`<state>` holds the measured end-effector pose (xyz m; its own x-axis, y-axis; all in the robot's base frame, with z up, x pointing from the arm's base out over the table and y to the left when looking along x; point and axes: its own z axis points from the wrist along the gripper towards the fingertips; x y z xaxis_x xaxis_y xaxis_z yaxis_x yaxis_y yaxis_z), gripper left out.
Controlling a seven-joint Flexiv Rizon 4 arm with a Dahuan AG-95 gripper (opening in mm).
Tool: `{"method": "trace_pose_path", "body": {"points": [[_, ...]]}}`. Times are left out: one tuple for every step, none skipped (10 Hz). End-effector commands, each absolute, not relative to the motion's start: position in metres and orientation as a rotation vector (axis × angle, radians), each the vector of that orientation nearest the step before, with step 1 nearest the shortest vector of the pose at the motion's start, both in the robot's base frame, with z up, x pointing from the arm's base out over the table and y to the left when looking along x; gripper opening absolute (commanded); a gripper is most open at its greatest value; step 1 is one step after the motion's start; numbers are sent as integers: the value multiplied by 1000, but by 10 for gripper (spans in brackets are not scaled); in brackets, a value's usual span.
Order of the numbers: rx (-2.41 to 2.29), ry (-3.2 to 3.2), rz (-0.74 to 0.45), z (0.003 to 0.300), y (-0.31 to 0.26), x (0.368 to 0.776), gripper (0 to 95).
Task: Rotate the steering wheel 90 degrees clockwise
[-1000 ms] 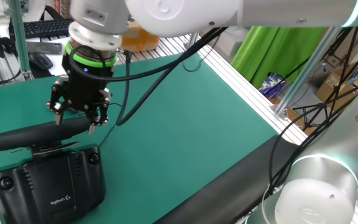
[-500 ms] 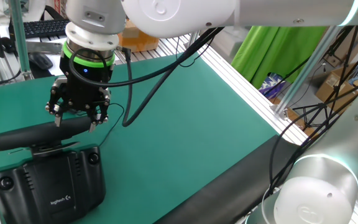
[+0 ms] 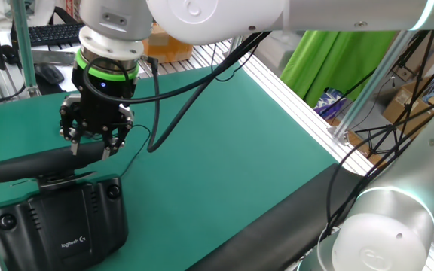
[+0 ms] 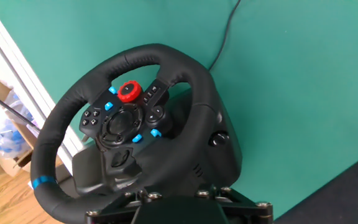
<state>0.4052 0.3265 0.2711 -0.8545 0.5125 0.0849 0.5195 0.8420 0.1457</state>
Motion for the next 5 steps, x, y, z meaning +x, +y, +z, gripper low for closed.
{"method": "trace_pose_path", "body": {"points": [[-918,-2950,-242,271,326,406,380],[-963,-2932,-244,271,326,406,380],[-979,-2922,-251,271,326,406,380],[-981,-2922,-247,271,326,406,380],[-1009,-2914,-236,271,326,406,380]]}}
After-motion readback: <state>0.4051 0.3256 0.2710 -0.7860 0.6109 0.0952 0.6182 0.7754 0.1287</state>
